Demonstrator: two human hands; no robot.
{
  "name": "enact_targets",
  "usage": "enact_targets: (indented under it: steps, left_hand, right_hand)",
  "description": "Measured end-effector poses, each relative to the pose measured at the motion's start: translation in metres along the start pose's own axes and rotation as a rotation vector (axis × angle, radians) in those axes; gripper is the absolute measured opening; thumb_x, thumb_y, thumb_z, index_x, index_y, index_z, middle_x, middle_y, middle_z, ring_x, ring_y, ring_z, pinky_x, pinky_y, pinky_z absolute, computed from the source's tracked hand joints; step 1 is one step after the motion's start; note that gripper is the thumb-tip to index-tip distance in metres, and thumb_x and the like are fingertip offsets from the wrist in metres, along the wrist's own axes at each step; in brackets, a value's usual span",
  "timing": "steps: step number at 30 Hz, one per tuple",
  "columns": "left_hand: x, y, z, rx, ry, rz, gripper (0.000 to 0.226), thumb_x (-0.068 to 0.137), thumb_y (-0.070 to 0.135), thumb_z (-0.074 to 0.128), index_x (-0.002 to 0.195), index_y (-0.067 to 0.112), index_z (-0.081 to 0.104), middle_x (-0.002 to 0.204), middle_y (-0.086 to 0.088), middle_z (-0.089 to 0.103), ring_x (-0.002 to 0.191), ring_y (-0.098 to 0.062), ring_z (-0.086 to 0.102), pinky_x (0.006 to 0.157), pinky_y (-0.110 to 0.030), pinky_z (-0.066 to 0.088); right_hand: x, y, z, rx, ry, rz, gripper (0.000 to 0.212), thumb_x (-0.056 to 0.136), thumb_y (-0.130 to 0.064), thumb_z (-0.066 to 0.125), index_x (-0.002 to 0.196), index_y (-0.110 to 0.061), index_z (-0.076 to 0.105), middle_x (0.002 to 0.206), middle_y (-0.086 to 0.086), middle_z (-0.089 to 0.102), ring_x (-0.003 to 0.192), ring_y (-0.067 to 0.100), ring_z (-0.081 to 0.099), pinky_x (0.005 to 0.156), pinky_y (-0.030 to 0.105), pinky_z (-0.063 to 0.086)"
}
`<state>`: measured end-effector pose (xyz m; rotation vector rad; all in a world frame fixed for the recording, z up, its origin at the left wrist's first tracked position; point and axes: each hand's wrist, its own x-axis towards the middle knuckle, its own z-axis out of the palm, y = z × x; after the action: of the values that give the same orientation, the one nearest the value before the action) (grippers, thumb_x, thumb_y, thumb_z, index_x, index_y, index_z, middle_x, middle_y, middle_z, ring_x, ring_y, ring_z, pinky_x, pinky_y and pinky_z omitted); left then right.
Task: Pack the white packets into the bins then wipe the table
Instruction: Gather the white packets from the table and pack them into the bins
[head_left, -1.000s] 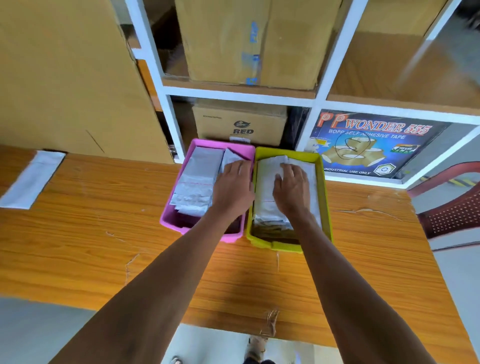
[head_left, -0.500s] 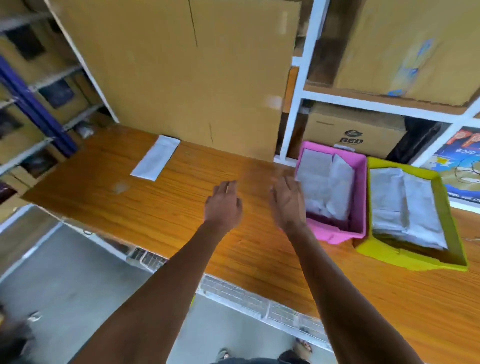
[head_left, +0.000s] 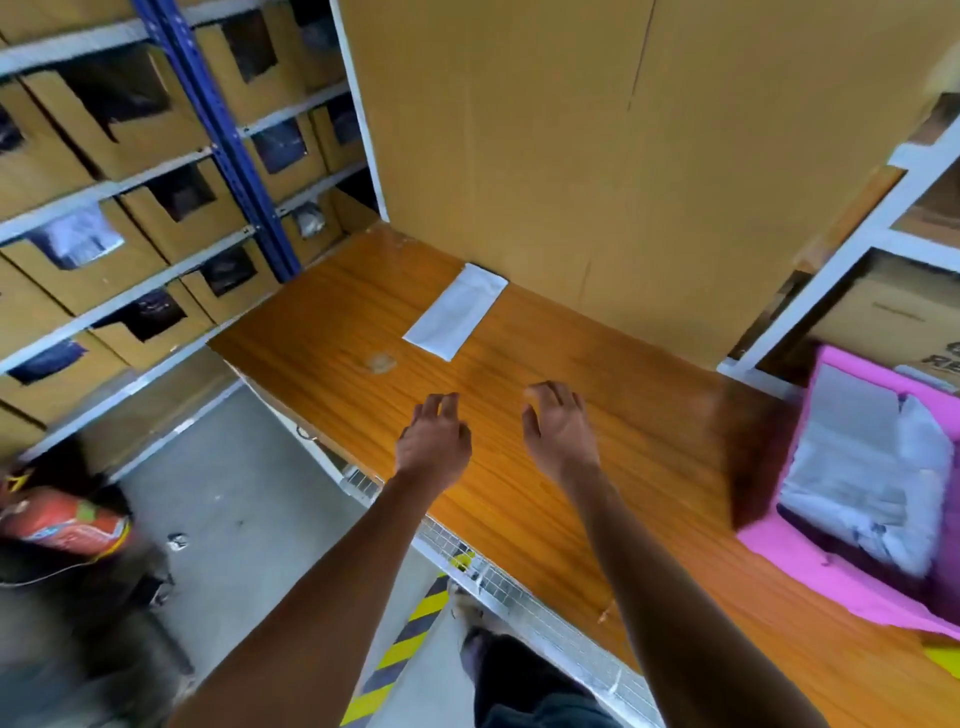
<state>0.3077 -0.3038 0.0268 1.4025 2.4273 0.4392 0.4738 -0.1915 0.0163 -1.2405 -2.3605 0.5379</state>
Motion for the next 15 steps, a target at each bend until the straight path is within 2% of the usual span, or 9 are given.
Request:
enact_targets:
  steps: [5,10,15]
  left_hand:
    - [0.058,-0.037,-0.009,0.043,-0.041,-0.041,0.054,0.108,0.029,0.046,0.159,0.014,0.034,0.159,-0.010,0.036,0.143,-0.035,0.039,0.107,-0.050,0.047]
    - [0.133,-0.064,-0.019,0.117,-0.071,-0.017,0.053,0.107,0.029,0.049,0.157,0.016,0.038,0.158,-0.009,0.039,0.142,-0.035,0.041,0.106,-0.049,0.049]
    - [0.197,-0.062,-0.027,0.115,-0.051,0.051,0.050,0.107,0.030,0.050,0.155,0.015,0.042,0.159,-0.010,0.042,0.142,-0.034,0.042,0.105,-0.048,0.049]
  right_hand:
    - [0.068,-0.018,0.043,0.049,0.014,0.009,0.033,0.097,-0.018,0.063,0.129,-0.011,0.064,0.130,0.015,0.062,0.113,0.046,0.057,0.094,0.051,0.050]
    - [0.133,-0.028,0.074,0.069,-0.015,0.079,0.036,0.099,-0.021,0.061,0.134,-0.014,0.061,0.137,0.010,0.059,0.121,0.039,0.056,0.097,0.048,0.052]
    - [0.175,-0.030,0.086,0.037,-0.044,0.142,0.039,0.102,-0.022,0.059,0.140,-0.015,0.056,0.145,0.010,0.053,0.126,0.038,0.054,0.099,0.051,0.051]
